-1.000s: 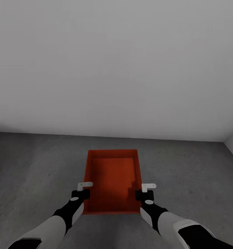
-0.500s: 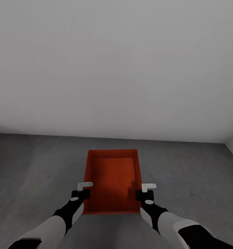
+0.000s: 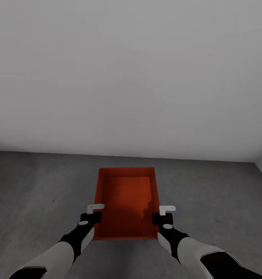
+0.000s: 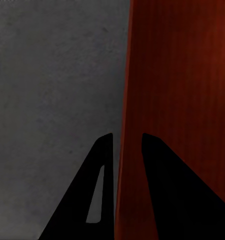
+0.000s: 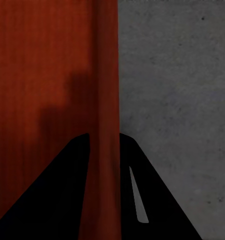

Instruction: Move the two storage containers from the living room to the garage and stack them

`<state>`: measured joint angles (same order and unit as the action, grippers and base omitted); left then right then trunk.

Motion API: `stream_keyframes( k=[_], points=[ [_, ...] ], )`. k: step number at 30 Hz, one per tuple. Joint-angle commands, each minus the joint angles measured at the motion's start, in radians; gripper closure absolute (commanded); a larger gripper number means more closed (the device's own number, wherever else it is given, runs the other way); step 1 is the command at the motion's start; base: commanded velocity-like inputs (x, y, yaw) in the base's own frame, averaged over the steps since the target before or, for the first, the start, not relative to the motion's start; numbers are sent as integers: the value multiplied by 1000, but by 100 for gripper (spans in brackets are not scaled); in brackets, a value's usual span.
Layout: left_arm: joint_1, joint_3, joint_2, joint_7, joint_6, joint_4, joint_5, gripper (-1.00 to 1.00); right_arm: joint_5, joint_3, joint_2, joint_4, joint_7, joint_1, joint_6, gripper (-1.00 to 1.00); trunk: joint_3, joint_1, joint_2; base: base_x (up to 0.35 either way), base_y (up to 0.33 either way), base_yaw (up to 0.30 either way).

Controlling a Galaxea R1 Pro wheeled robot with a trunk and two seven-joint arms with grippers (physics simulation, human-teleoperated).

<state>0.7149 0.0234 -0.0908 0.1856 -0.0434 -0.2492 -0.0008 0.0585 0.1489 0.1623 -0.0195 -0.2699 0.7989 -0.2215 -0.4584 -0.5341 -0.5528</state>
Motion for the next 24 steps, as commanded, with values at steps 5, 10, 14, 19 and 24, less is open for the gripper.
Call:
stream_keyframes(
  k=[5,10,14,19,24],
  points=[
    [1,30,34,8,-8,-4,-13,100,21,-46,-14,4,0,0,-4,100,-1,0,-1,3,0,0],
    [1,30,34,8,-7,-4,-13,100,21,-46,-14,4,0,0,-4,100,-1,0,-1,40,0,0],
    [1,30,34,8,-8,-4,-13,100,21,-46,-14,4,0,0,-4,100,-1,0,-1,129,0,0],
    [1,30,34,8,-9,-4,-13,100,21,-46,-13,4,0,0,-4,100,-1,0,-1,150,0,0],
    [2,30,34,8,-9,-4,-13,100,21,-46,-14,4,0,0,-4,100,-1,0,-1,86,0,0]
  ],
)
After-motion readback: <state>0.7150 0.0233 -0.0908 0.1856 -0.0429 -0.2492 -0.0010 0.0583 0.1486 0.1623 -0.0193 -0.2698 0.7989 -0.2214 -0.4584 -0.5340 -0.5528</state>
